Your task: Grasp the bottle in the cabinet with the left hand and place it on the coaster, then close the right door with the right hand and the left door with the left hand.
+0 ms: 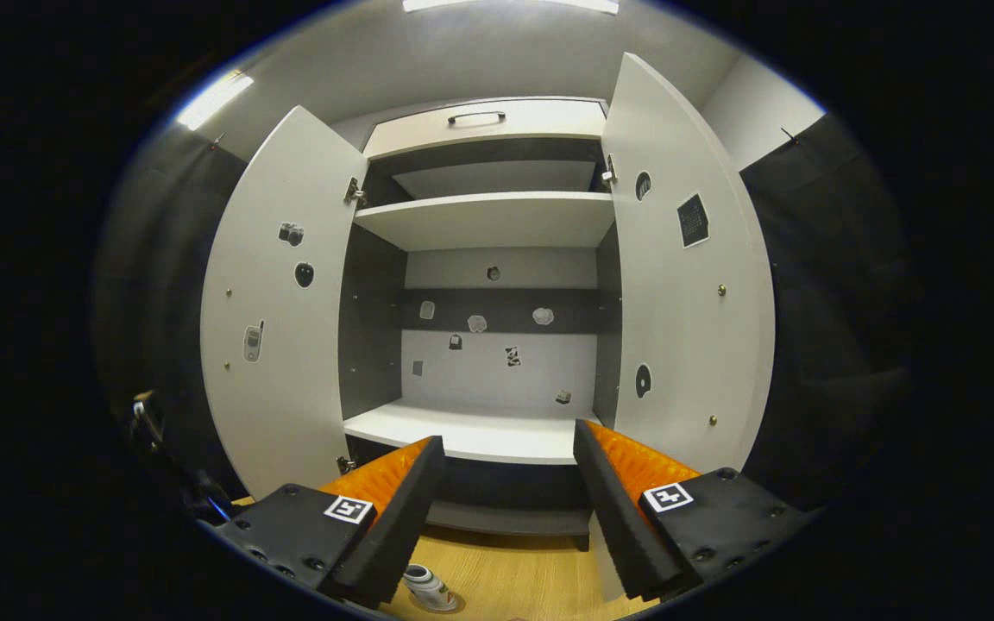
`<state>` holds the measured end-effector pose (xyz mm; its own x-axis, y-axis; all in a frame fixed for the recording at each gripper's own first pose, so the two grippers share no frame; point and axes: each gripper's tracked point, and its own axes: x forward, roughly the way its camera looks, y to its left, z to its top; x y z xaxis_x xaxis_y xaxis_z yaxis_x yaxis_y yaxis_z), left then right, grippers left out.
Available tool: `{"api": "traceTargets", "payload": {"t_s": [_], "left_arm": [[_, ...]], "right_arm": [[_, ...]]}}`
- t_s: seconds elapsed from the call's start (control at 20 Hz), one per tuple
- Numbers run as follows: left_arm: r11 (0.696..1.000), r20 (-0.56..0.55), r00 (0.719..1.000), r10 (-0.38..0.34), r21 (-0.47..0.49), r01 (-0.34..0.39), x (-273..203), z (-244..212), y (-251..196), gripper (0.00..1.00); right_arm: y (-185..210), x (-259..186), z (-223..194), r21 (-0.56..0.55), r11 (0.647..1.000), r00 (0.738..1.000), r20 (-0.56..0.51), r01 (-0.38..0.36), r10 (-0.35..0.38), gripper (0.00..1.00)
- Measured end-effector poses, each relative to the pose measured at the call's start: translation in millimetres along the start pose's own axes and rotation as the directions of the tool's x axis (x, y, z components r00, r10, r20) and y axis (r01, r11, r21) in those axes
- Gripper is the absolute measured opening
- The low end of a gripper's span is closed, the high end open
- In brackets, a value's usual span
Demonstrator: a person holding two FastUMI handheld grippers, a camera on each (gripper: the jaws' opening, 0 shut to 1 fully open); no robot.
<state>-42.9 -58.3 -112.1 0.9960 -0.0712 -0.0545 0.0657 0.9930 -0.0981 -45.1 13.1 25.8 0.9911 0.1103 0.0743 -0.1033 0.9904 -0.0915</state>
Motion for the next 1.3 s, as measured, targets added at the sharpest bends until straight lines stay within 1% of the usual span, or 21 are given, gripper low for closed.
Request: {"api": "traceTargets", "payload": {"t_s": [0.1,0.2,0.3,0.4,0.55,0.6,0.65,0.7,0.75,0.8,0.85,0.9,1.0,1.1,1.2,1.25,1.3], "left_arm": [[0.998,-0.015,0.999,0.052,0.04,-0.051,6,21,13,0.95],[0.996,-0.032,0.997,0.069,0.053,-0.068,9,37,17,0.95],[0.995,-0.036,0.996,0.085,0.063,-0.082,10,50,21,0.95],[0.989,-0.012,0.992,0.125,0.083,-0.124,9,67,27,0.95],[0.975,0.029,0.982,0.188,0.119,-0.19,5,84,32,0.95],[0.97,0.028,0.978,0.209,0.121,-0.211,3,86,31,0.98],[0.967,0.026,0.974,0.225,0.116,-0.226,0,86,29,0.95],[0.967,0.024,0.972,0.234,0.101,-0.235,-3,85,28,0.95],[0.967,0.021,0.97,0.242,0.083,-0.243,-5,83,26,0.95],[0.967,0.018,0.969,0.248,0.064,-0.248,-7,81,24,0.95],[0.967,0.012,0.968,0.251,0.05,-0.252,-7,79,23,0.95],[0.968,0.009,0.969,0.247,0.041,-0.248,-7,78,21,0.95],[0.967,0.019,0.968,0.25,0.04,-0.251,-1,81,21,0.95],[0.967,0.037,0.969,0.242,0.077,-0.245,1,83,20,0.95],[0.962,0.055,0.967,0.249,0.1,-0.254,2,87,20,0.95],[0.965,0.054,0.97,0.238,0.102,-0.242,0,87,16,0.95],[0.968,0.059,0.973,0.224,0.098,-0.229,-1,88,12,0.95]], "right_arm": [[-12,-2,3,0.013,1.0,1.0,0.004,0.011,-0.011,0.98],[-27,-3,-6,0.035,0.999,0.999,-0.035,0.022,-0.021,0.98],[-39,-6,-10,0.081,0.997,0.998,-0.06,0.015,-0.01,0.98],[-51,-14,-10,0.119,0.993,0.997,-0.073,0.006,0.003,0.98],[-81,-30,1,0.104,0.994,0.998,-0.069,0.02,-0.013,0.98],[-87,-37,7,0.095,0.995,0.998,-0.057,0.0,0.005,0.99],[-87,-42,11,0.096,0.995,0.998,-0.055,-0.032,0.037,0.97],[-90,-50,14,0.096,0.993,0.996,-0.051,-0.063,0.068,0.95],[-96,-57,19,0.088,0.993,0.996,-0.043,-0.08,0.084,0.96],[-105,-64,25,0.077,0.994,0.996,-0.035,-0.077,0.08,0.97],[-119,-71,31,0.063,0.997,0.998,-0.029,-0.052,0.053,0.89],[-136,-77,36,0.049,0.999,1.0,-0.024,-0.009,0.011,0.96],[-168,-82,52,0.034,0.996,0.997,0.016,0.078,-0.078,0.96],[-207,-80,63,0.051,0.981,0.981,0.036,0.187,-0.189,0.96],[-235,-71,70,0.063,0.965,0.965,0.049,0.256,-0.259,0.96],[-248,-65,70,0.064,0.957,0.957,0.048,0.282,-0.285,0.88],[-257,-58,72,0.065,0.952,0.952,0.049,0.299,-0.303,0.97]]}}
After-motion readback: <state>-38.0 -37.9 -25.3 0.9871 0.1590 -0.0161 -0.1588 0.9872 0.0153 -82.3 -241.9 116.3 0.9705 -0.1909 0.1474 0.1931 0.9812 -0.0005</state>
